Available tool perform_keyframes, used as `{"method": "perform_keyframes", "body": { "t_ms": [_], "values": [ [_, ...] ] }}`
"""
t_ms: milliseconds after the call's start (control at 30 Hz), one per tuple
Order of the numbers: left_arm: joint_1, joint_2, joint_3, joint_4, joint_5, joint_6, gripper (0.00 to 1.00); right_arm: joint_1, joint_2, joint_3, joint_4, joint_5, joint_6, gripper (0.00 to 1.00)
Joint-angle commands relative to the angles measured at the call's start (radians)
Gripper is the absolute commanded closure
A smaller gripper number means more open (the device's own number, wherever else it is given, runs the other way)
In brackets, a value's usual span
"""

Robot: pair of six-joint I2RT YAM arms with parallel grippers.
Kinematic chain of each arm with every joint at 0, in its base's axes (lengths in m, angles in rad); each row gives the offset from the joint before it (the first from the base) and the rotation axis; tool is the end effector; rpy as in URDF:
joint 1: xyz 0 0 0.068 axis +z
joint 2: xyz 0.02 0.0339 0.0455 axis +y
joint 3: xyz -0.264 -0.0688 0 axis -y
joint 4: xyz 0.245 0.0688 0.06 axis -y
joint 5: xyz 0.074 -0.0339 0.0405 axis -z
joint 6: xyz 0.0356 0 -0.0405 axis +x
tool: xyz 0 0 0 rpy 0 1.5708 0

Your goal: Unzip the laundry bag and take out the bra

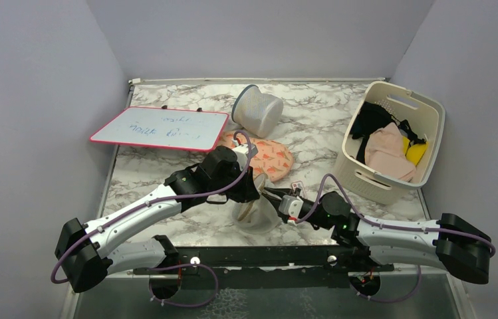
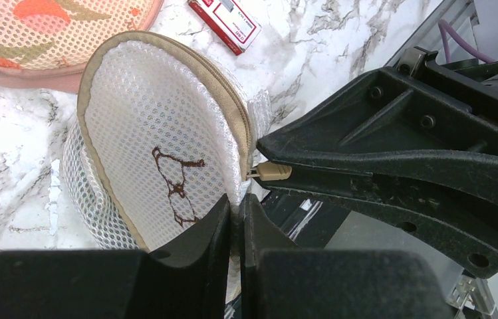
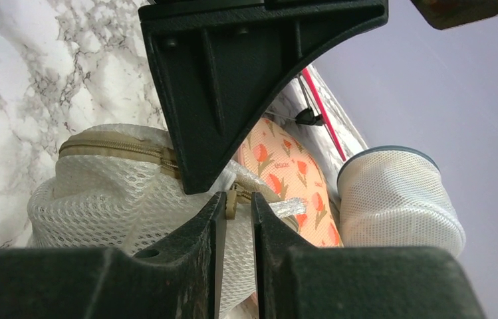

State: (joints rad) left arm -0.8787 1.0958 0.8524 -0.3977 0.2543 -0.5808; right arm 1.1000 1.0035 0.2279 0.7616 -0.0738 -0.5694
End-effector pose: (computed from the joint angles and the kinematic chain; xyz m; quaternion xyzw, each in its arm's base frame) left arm 0.1453 -0.1893 0.2826 0.1878 0.8684 -0.3809 0.2559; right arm 0.0905 0.1835 0.2059 -0.5447 0.4585 0.2093 0.6702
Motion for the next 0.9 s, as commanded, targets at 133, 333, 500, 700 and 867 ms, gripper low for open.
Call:
{"method": "perform_keyframes", "body": {
  "t_ms": [133, 333, 500, 700, 867],
  "values": [
    [-0.003, -0.011, 0.011, -0.022, 0.024, 0.004, 1.0, -0.001, 0.01, -0.001, 0.038, 0.026, 0.01, 0.82],
    [-0.003, -0.009, 0.011, -0.023, 0.026, 0.004, 1.0, -0.001, 0.03, 0.006, 0.049, 0.022, 0.012, 0.82],
    [-0.003, -0.012, 0.008, -0.023, 0.026, 0.004, 1.0, 0.0, 0.044, 0.006, 0.066, 0.035, 0.017, 0.82],
    [-0.003, -0.012, 0.008, -0.022, 0.027, 0.003, 1.0, 0.0, 0.049, 0.014, 0.068, 0.031, 0.02, 0.82],
    [-0.003, -0.013, 0.007, -0.022, 0.029, 0.004, 1.0, 0.0, 0.051, 0.018, 0.057, 0.055, 0.029, 0.85]
  ]
}}
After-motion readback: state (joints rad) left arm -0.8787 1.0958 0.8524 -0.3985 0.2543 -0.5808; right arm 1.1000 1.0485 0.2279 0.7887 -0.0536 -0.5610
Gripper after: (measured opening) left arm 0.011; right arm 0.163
